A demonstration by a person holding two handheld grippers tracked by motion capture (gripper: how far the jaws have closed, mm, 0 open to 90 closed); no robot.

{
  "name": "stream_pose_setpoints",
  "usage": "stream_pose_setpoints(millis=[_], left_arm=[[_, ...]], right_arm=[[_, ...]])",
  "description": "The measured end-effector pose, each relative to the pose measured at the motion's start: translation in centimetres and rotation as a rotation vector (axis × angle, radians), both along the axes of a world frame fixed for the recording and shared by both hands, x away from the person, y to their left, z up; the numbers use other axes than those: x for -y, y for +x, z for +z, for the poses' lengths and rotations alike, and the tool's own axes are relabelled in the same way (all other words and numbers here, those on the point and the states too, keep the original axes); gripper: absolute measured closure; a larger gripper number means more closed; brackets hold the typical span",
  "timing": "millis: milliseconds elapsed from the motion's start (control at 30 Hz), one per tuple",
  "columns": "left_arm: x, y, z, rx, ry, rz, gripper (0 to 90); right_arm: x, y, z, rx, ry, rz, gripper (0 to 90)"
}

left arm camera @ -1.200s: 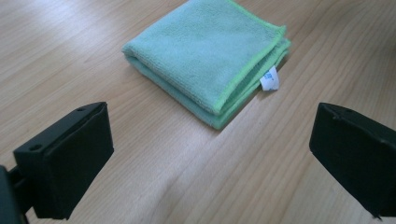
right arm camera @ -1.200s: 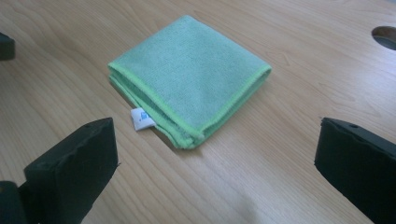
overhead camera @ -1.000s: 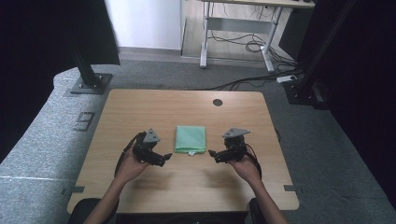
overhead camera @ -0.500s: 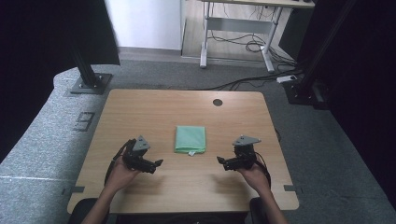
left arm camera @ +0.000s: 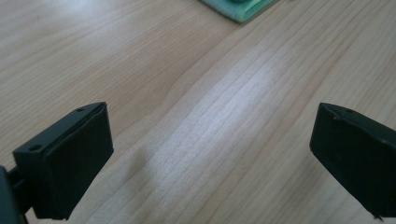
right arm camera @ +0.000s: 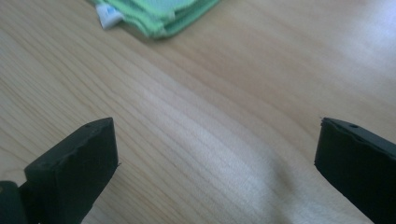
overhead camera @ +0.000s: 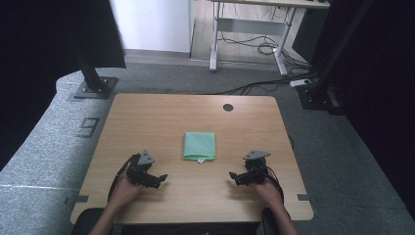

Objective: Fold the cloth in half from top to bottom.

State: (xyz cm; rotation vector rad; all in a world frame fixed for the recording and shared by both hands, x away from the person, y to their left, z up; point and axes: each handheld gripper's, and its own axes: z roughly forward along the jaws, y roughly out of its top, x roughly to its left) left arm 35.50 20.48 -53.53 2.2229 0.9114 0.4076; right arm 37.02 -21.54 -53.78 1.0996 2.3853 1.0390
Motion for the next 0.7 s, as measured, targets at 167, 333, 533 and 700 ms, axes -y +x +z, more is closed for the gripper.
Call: stream_pose_setpoints(millis=[167,333,533,700], left_arm=[[-0.1,0.2,-0.7,-0.022,-0.001,0.004,0.0],[0.3,0.3,-1.4,-0.062,0.018,-0.001,0.0],[0.3,0.4,-1.4,-0.064,0.018,0.002,0.0],[0.4,0.4,-1.4,-0.065,0.016,0.022,0.0]], right_arm=[[-0.2,0.1,-1.1,-0.024,-0.02,0.003,0.0],[-0.5,0.1,-1.7,-0.022,-0.032,0.006,0.0],[-0.7,0.0,-1.9,-0.007,-0.021,-0.008,0.0],[-0.7,0.0,-1.9,-0.008,-0.02,-0.008,0.0]])
